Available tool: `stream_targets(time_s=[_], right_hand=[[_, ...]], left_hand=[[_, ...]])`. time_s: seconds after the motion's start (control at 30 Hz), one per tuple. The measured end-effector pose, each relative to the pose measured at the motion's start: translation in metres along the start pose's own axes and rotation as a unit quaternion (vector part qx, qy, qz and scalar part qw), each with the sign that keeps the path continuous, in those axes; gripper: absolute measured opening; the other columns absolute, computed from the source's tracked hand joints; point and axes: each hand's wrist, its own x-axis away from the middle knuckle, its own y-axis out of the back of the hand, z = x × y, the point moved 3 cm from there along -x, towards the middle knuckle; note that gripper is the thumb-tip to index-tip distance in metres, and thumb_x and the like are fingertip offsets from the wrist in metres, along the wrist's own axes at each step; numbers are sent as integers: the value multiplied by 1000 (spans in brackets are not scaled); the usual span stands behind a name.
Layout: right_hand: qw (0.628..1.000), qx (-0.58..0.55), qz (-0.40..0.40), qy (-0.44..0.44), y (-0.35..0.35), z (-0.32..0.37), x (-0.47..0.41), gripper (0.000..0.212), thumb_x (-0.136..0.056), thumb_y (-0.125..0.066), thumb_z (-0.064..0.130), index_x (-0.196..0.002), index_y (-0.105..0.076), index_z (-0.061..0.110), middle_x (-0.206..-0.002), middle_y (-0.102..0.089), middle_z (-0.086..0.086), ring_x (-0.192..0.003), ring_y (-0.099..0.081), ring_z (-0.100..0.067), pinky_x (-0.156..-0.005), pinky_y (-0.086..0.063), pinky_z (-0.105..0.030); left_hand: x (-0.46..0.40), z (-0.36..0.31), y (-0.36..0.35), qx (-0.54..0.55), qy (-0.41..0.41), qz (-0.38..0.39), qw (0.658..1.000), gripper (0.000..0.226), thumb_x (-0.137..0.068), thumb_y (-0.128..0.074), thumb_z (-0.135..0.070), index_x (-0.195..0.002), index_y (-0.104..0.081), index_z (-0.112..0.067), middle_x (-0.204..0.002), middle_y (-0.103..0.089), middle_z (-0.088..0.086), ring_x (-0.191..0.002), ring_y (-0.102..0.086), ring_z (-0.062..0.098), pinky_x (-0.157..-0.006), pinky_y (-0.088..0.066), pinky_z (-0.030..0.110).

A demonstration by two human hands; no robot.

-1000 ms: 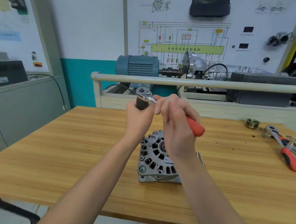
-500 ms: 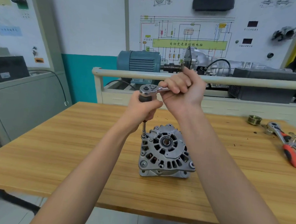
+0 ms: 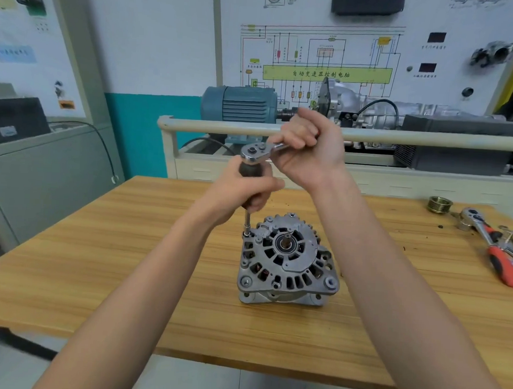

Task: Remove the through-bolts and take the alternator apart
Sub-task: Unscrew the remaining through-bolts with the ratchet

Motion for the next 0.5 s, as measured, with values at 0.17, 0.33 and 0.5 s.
stream_targets(time_s=[0.17,0.33,0.5], right_hand=[[999,-28,-28,37,3,2,1,54,-94,-38,15,-40,-33,17,-34,-26,6,-28,-27,-12,-39,-42,-21],[962,70,47,260,8,-23,42,55,-98,-31,16,-43,-39,18,-40,-30,3,-42,-33,-15,-62,-46,-30],[912,197,112,342,5,-30,56,49,-95,-32,16,-47,-44,19,-44,-38,2,-49,-38,-19,-70,-45,-32]], left_hand=[[-4,2,-9,35,29,-42,998,41,-70,-60,-6,-39,-39,-23,-38,-28,-8,-35,-19,9,-40,-19,15],[1,7,-9,31,-3,-214,976,38,-82,-57,6,-56,-39,-15,-41,-33,-8,-37,-25,8,-40,-23,18],[4,4,-12,5,-34,-262,964,33,-80,-59,-1,-56,-42,-15,-46,-34,-6,-45,-27,10,-44,-23,23]])
